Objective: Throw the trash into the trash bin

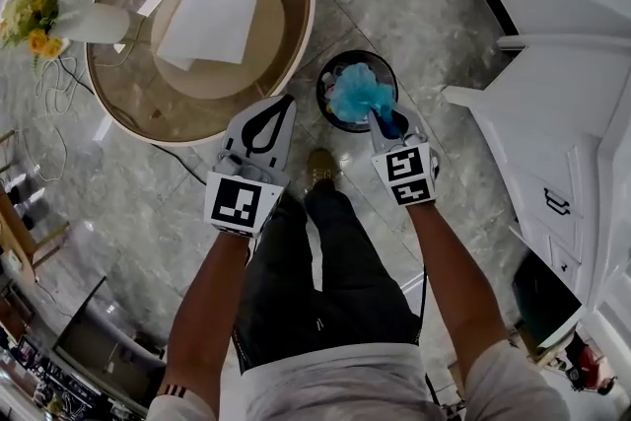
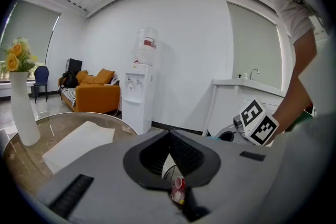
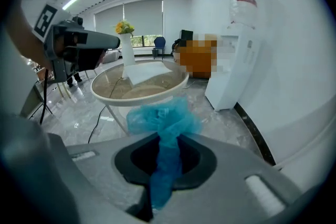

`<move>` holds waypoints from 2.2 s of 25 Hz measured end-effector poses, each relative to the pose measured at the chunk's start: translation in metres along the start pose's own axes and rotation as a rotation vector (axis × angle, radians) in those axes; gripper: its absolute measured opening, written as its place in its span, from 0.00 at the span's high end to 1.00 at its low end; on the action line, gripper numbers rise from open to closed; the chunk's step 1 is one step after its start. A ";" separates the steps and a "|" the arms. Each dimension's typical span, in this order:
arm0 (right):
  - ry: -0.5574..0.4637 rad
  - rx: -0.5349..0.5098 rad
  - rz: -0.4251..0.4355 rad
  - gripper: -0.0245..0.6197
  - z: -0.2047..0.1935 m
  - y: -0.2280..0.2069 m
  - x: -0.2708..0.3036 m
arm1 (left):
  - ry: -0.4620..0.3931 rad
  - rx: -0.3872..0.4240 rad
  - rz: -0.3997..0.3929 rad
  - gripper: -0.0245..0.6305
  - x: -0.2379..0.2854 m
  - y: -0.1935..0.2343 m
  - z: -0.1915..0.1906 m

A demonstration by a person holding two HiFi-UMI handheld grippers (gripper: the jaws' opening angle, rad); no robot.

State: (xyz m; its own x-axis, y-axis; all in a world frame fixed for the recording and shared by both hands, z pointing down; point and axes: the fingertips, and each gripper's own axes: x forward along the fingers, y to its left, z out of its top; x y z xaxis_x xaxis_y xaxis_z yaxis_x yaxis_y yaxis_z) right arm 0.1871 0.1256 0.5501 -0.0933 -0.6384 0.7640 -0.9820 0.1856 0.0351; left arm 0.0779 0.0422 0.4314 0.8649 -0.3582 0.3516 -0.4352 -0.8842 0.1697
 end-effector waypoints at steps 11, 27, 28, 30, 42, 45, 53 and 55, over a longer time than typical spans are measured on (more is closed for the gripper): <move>0.106 0.034 0.029 0.90 -0.059 -0.016 0.055 | 0.127 0.054 -0.119 0.96 0.064 -0.021 -0.062; 0.147 0.119 0.097 0.52 -0.089 -0.020 0.085 | 0.145 0.034 -0.138 0.96 0.074 -0.024 -0.072; 0.143 0.119 0.095 0.50 -0.089 -0.020 0.085 | 0.144 0.032 -0.136 0.96 0.074 -0.023 -0.072; 0.131 0.120 0.090 0.47 -0.087 -0.020 0.083 | 0.145 0.025 -0.133 0.96 0.075 -0.021 -0.071; -0.110 0.104 0.027 0.57 -0.028 -0.038 0.043 | 0.101 0.020 -0.084 0.96 0.064 -0.014 -0.059; -0.185 0.103 0.017 0.66 -0.002 -0.040 0.029 | 0.078 0.013 -0.064 0.96 0.057 -0.011 -0.049; -0.406 0.051 0.041 0.95 0.082 -0.022 -0.021 | -0.002 -0.036 -0.014 0.96 0.035 -0.011 -0.007; -0.446 0.028 0.059 0.96 0.100 -0.014 -0.030 | -0.021 -0.045 0.008 0.96 0.028 -0.006 0.002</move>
State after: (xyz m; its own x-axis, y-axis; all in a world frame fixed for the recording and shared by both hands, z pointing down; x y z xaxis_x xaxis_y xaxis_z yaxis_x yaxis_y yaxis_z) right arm 0.1868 0.0673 0.4625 -0.2046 -0.8882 0.4113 -0.9764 0.2148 -0.0218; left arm 0.1054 0.0373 0.4382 0.8664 -0.3717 0.3335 -0.4523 -0.8671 0.2085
